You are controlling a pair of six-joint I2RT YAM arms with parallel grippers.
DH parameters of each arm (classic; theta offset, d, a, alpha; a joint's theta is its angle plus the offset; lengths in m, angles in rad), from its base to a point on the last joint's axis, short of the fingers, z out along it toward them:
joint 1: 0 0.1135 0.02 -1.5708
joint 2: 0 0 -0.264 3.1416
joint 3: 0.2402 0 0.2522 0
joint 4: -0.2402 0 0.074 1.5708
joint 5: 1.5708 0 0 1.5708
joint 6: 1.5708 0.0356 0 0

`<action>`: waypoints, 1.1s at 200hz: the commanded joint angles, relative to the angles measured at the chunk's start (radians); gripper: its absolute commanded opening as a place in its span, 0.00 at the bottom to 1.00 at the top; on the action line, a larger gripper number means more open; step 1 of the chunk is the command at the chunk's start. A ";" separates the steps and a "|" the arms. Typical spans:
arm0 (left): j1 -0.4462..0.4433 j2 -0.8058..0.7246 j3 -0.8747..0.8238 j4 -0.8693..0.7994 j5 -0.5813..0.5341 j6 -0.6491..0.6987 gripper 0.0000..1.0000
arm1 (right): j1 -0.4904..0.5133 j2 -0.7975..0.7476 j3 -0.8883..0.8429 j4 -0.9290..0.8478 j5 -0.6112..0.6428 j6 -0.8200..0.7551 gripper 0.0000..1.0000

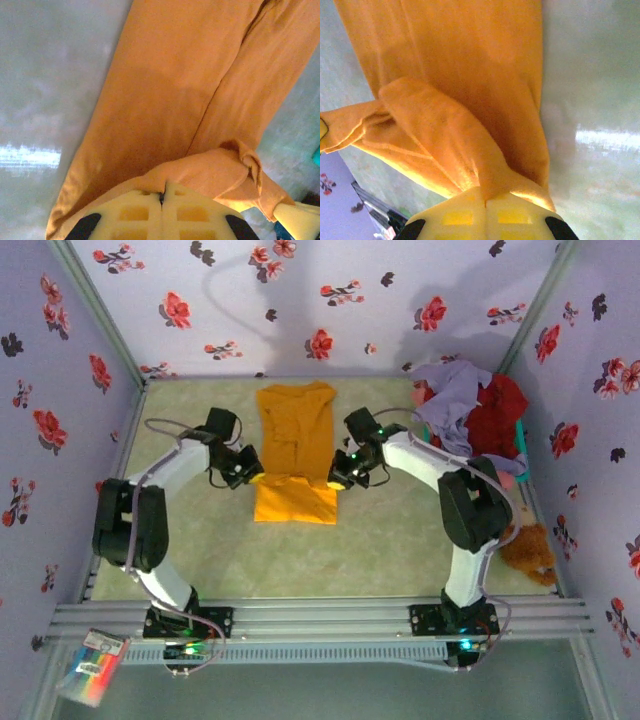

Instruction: Fold and stack the t-shirts

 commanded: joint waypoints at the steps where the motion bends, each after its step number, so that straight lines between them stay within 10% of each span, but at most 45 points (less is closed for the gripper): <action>1: 0.032 0.075 0.074 -0.003 0.057 0.075 0.00 | -0.025 0.036 0.061 -0.051 0.027 -0.053 0.00; 220: 0.109 0.381 0.349 0.038 0.167 0.107 0.00 | -0.136 0.354 0.416 -0.079 -0.045 -0.150 0.00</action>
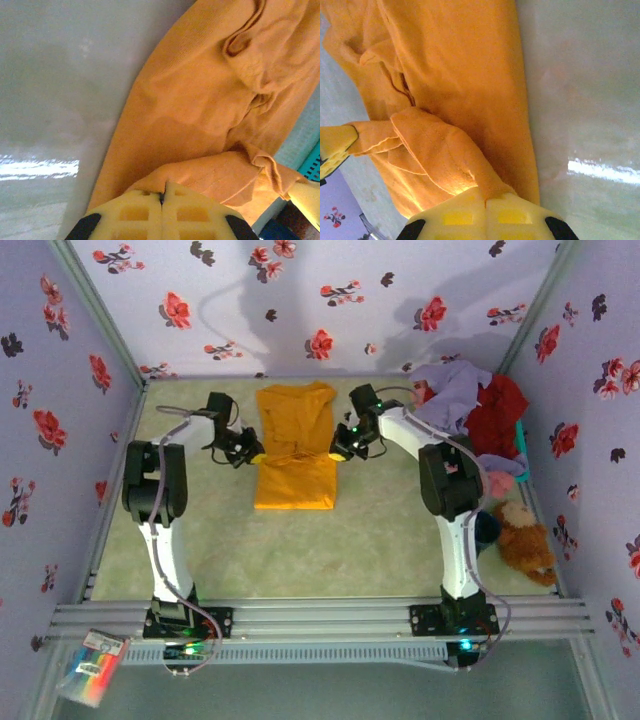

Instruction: Fold and stack the t-shirts

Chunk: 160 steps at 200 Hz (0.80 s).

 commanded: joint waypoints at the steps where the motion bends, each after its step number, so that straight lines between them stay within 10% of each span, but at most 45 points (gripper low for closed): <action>1: 0.018 0.021 0.054 0.021 0.027 0.010 0.00 | -0.018 0.036 0.049 -0.035 -0.008 -0.037 0.00; 55: 0.035 0.061 0.089 0.039 0.037 -0.003 0.00 | -0.042 0.099 0.138 -0.048 -0.060 -0.067 0.05; 87: 0.053 0.082 0.082 0.098 0.066 -0.043 0.36 | -0.054 0.120 0.199 -0.078 -0.080 -0.095 0.35; 160: 0.070 -0.024 -0.059 0.222 0.102 -0.112 0.45 | -0.062 -0.005 0.064 -0.059 -0.102 -0.094 0.51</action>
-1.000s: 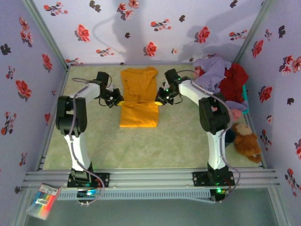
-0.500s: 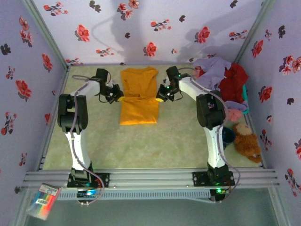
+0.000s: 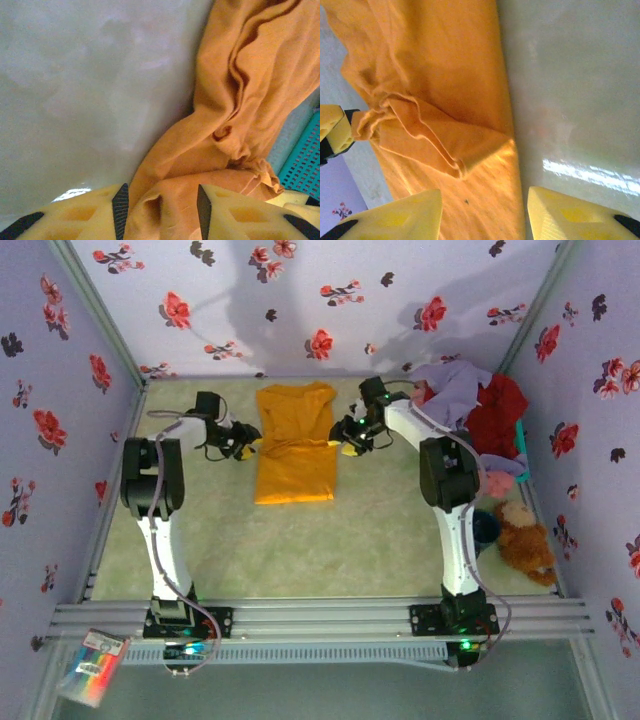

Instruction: Fold and stack the t-shirts

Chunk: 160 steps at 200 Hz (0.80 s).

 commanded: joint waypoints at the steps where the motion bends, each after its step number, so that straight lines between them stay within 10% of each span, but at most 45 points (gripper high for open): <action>1: -0.001 -0.076 -0.040 0.033 0.040 -0.028 0.45 | -0.002 -0.083 -0.045 -0.003 -0.028 -0.007 0.51; 160: -0.063 -0.074 -0.066 0.079 0.037 -0.105 0.50 | -0.006 -0.105 0.024 -0.087 -0.032 -0.016 0.52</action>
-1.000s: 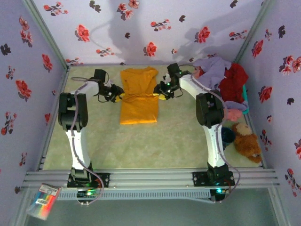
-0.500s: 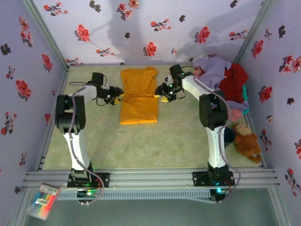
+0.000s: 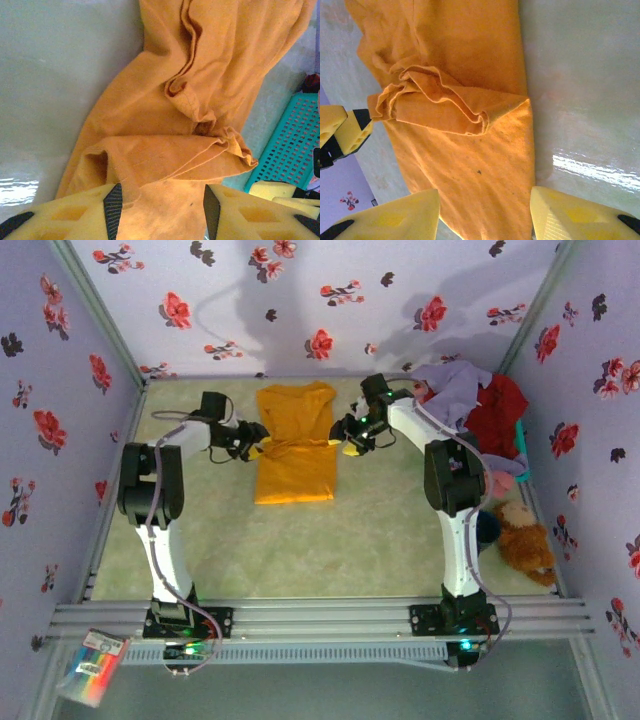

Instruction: Fold and stack the t-shirts

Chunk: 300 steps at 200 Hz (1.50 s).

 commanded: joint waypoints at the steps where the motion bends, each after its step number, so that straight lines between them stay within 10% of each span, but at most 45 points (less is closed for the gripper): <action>1: -0.007 0.012 0.001 0.023 0.014 -0.035 0.50 | -0.006 -0.048 0.035 -0.044 -0.023 -0.016 0.52; 92: 0.031 0.161 0.243 -0.002 0.017 -0.044 0.50 | -0.004 -0.058 0.033 -0.059 -0.022 -0.011 0.53; 180: -0.075 -0.073 -0.037 0.116 -0.042 -0.132 0.57 | 0.012 -0.064 -0.004 0.044 -0.007 0.079 0.53; 300: -0.176 0.077 0.027 0.162 -0.154 -0.207 0.63 | -0.038 -0.140 -0.104 0.029 0.010 0.034 0.53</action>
